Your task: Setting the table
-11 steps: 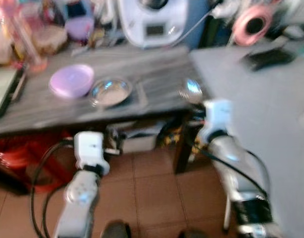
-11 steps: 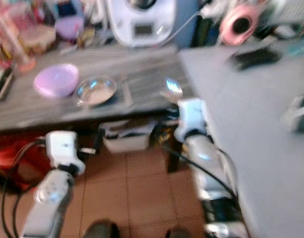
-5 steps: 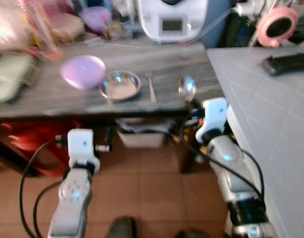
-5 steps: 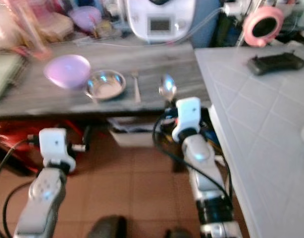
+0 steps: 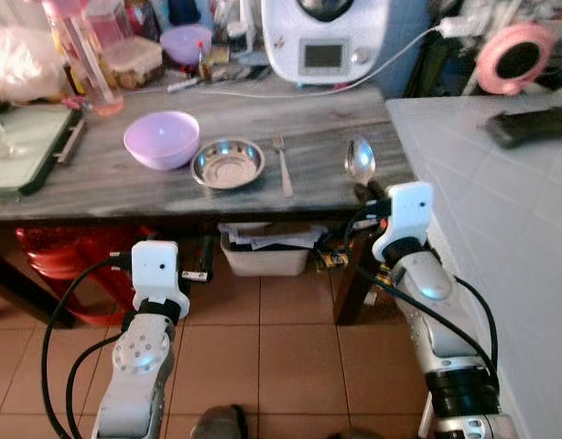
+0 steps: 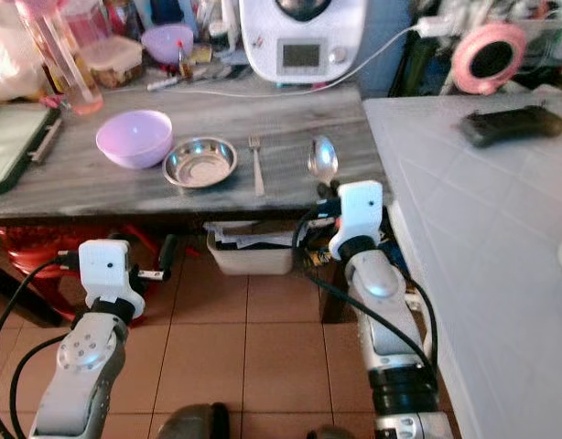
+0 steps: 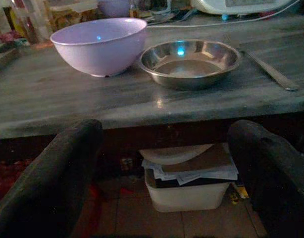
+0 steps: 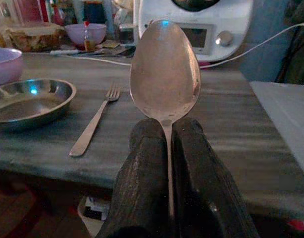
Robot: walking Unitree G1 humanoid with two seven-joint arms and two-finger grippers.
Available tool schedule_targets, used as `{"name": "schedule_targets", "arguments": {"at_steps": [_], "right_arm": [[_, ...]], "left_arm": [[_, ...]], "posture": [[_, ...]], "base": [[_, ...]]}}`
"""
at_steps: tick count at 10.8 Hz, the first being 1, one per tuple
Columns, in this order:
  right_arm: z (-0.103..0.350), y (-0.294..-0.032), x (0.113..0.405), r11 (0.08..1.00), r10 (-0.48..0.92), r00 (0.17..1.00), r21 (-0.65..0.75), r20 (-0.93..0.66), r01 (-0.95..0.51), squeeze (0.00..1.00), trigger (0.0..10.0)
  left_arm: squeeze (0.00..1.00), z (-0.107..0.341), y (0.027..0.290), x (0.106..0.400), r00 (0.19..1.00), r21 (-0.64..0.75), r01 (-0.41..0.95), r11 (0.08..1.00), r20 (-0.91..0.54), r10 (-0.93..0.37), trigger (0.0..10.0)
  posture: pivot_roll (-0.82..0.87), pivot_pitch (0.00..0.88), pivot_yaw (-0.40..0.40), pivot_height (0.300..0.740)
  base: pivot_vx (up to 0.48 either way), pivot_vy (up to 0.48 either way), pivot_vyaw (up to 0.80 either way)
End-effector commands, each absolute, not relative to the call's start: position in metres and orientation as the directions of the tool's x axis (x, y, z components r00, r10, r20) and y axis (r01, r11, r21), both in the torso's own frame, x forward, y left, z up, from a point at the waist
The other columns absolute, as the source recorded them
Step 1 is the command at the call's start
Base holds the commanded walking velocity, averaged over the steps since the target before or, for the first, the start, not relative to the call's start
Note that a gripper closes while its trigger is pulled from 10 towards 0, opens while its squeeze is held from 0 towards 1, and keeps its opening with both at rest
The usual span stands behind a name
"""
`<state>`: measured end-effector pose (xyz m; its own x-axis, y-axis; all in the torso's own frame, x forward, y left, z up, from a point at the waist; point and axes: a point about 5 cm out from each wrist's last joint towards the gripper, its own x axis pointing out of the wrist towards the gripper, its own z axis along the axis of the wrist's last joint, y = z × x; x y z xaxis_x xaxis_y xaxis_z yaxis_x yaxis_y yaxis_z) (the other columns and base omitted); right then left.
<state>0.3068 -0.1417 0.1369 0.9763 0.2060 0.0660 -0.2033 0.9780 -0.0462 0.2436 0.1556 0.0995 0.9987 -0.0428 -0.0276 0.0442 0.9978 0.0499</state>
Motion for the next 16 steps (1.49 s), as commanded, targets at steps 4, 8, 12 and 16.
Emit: {"name": "schedule_targets", "arguments": {"at_steps": [4, 8, 12, 16], "right_arm": [[0.142, -0.142, 0.306, 0.979, 0.2, 0.975, -0.053, 0.095, -0.196, 0.0, 10.0], [0.143, -0.14, 0.306, 0.978, 0.203, 0.974, -0.059, 0.101, -0.198, 0.0, 10.0], [0.142, -0.144, 0.307, 0.987, 0.158, 0.982, -0.013, 0.099, -0.158, 0.0, 10.0], [0.134, -0.146, 0.326, 0.989, 0.089, 0.996, 0.119, -0.008, -0.087, 0.0, 10.0]], "left_arm": [[0.0, 0.1, 0.156, 0.245, 0.998, 0.042, 0.051, 0.998, -0.027, -0.049, 10.0], [0.0, 0.103, 0.161, 0.245, 1.0, 0.059, 0.014, 0.998, -0.006, -0.013, 10.0], [0.0, 0.105, 0.169, 0.246, 1.0, 0.087, -0.026, 0.996, 0.003, 0.026, 10.0], [0.0, 0.106, 0.173, 0.24, 1.0, 0.103, -0.016, 0.995, -0.015, 0.018, 10.0]], "posture": [[0.04, 0.086, 0.055, 0.74], [0.04, 0.084, 0.054, 0.74], [0.05, 0.085, 0.061, 0.74], [0.08, 0.127, 0.089, 0.74]], "base": [[0.437, 0.068, 0.0], [0.145, 0.253, 0.0], [0.0, 0.0, 0.0], [0.0, 0.0, 0.0]]}}
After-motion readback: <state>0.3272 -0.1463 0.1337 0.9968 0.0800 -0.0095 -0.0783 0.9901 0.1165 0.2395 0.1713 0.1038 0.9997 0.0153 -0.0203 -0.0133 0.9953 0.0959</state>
